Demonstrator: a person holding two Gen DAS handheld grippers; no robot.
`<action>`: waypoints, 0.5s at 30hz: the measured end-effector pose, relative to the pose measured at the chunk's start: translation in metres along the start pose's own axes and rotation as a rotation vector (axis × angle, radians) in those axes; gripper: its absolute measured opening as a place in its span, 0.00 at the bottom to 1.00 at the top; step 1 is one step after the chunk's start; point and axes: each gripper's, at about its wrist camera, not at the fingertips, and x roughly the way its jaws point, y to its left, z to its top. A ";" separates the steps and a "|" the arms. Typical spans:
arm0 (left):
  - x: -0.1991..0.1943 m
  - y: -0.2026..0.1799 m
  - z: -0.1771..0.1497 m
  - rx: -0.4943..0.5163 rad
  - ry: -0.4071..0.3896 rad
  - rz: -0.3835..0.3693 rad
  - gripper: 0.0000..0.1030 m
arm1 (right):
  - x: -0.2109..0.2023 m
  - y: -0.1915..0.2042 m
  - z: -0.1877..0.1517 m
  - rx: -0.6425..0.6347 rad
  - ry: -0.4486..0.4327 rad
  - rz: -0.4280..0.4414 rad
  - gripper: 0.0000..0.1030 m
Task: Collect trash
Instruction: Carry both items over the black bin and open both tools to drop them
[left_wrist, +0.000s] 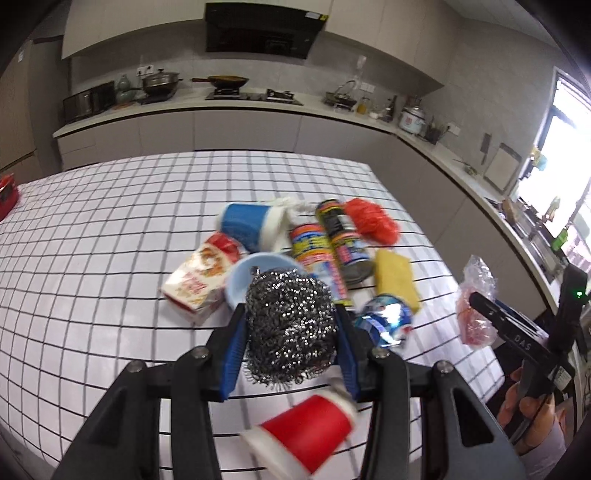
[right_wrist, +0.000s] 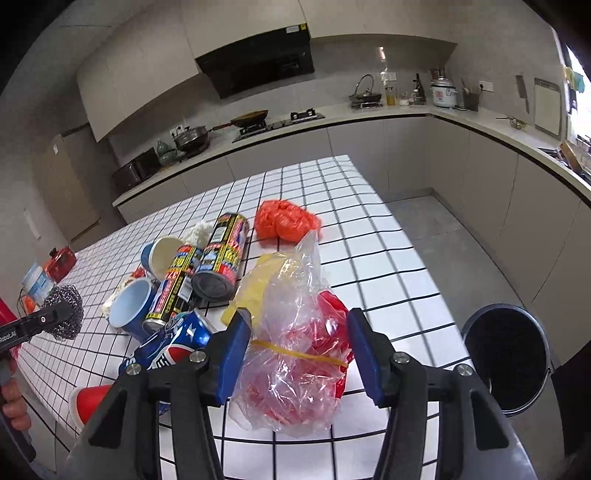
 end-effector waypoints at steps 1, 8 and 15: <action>0.000 -0.008 0.000 0.008 0.000 -0.014 0.44 | -0.004 -0.004 0.001 0.007 -0.005 -0.007 0.54; 0.020 -0.098 -0.003 0.091 0.027 -0.134 0.44 | -0.041 -0.086 0.008 0.081 -0.056 -0.104 0.52; 0.060 -0.206 -0.012 0.111 0.047 -0.175 0.44 | -0.044 -0.227 -0.005 0.155 -0.010 -0.168 0.52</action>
